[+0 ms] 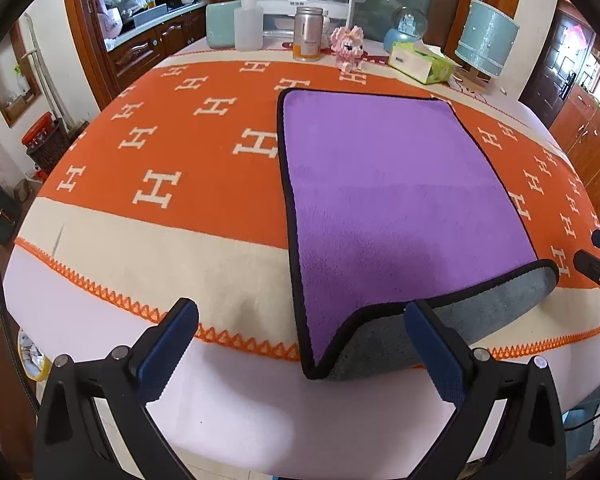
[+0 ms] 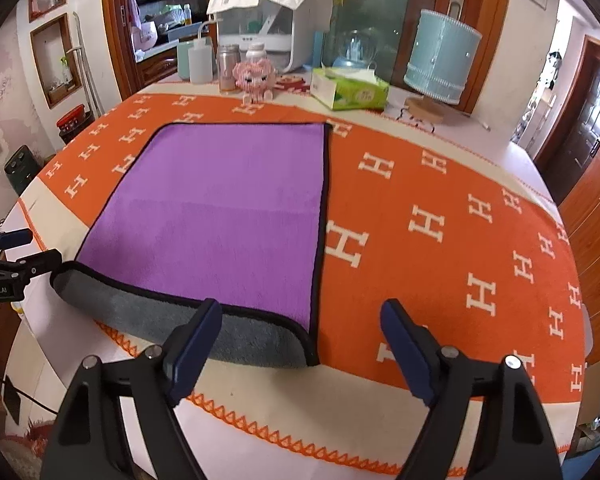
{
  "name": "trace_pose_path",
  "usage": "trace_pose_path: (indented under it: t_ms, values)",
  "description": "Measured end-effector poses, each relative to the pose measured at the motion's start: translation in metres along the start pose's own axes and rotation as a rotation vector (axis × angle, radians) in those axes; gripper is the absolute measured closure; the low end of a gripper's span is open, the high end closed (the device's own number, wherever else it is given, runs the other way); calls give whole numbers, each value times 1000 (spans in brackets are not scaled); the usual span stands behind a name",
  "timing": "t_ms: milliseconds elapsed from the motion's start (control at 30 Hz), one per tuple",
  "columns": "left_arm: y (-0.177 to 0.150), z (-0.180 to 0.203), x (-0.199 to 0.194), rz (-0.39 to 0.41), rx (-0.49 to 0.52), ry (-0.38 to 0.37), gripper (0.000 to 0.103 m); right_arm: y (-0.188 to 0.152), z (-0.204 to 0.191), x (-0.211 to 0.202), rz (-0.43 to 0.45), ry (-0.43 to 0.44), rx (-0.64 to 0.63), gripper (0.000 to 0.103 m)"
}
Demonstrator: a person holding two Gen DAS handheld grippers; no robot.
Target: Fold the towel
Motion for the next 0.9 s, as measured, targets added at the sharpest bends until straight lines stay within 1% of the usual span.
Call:
trace_pose_path:
  t_ms: [100,233,333,433,533,700,833,900]
  values:
    - [-1,-1,5,-17,-5,-24,1,-2,4,7,-19,5,-4,25]
    - [-2,-4,11,-39,-7,-45,5,-5,6,17,-40,24,-15,30]
    - [-3,-4,13,-51,1,-61,6,-8,6,23,-59,50,-31,33]
    - [-5,-4,14,-62,15,-79,9,-10,6,28,-77,84,-42,36]
    - [-7,-1,16,-76,37,-102,14,-13,7,33,-94,127,-49,38]
    - [-11,3,18,-95,82,-123,27,-19,8,45,-138,180,-71,48]
    - [-11,6,19,-102,92,-153,33,-23,8,54,-175,219,-63,60]
    - [-11,8,20,-106,99,-163,40,-24,7,57,-188,246,-54,66]
Point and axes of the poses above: each gripper's, at about its wrist camera, not at the fingertips, and x roughly the way its jaws point, z to its right, y to its top, the point moved 6 cm from there along x, roughly the way its jaws point, and after that the axes turned 1 degree about -y, right-handed, at the moved point
